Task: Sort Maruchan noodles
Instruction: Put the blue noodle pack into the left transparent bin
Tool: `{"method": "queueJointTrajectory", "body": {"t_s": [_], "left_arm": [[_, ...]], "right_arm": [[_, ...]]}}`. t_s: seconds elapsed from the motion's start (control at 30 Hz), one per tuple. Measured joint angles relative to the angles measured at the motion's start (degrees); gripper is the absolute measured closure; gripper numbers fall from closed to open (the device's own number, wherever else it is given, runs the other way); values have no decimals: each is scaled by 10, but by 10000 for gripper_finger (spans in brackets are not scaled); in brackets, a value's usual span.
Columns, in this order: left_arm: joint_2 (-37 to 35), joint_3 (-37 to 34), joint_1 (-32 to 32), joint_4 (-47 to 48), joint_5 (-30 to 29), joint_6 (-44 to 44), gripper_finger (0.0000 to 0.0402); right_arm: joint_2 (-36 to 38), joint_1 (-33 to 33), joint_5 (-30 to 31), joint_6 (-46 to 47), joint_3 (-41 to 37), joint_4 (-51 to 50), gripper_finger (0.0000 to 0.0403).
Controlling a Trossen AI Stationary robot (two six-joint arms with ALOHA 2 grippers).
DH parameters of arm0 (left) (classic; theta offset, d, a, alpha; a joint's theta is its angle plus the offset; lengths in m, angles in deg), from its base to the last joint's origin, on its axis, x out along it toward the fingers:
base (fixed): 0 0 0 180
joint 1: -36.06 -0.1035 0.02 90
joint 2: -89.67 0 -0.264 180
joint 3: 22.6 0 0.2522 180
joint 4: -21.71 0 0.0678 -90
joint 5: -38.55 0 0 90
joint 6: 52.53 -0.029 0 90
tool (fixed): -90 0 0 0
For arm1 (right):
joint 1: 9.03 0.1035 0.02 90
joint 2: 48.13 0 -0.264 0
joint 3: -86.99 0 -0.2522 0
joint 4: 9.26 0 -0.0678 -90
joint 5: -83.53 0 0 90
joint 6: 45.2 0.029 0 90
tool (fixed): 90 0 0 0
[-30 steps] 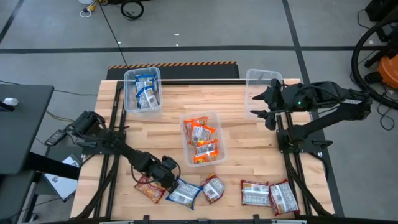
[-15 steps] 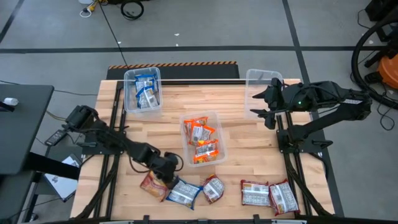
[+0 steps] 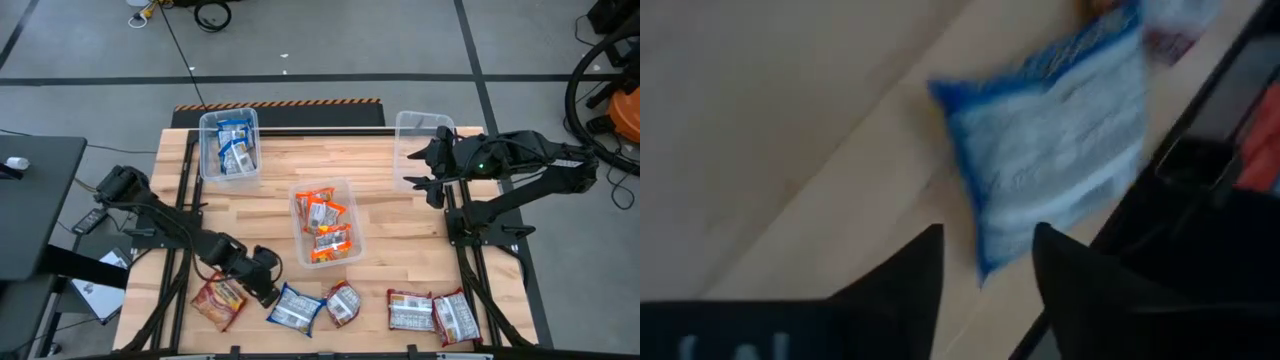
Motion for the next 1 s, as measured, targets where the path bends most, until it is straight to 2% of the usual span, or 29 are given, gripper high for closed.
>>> {"method": "queueJointTrajectory", "body": {"t_s": [0.13, 0.27, 0.4, 0.6, 0.83, 0.9, 1.0], "left_arm": [[26, -1, -3, -2, -8, 21, 203], [61, -4, 4, -46, 2, 19, 194], [88, -2, 11, -139, 4, 8, 210], [123, -3, 13, -136, 18, 23, 229], [127, -3, 13, -144, -41, 0, 235], [132, -3, 13, -154, -54, -2, 253], [145, -3, 13, -174, -58, -1, 304]], "right_arm": [[0, 0, -1, 5, 0, 0, 141], [0, 0, -2, 18, 0, -12, 141], [0, 0, -2, 30, 0, -33, 141], [0, 0, -2, 34, 0, -38, 141], [0, 0, -2, 34, 0, -38, 141], [0, 0, -2, 34, 0, -38, 141], [0, 0, -2, 34, 0, -38, 141]]}}
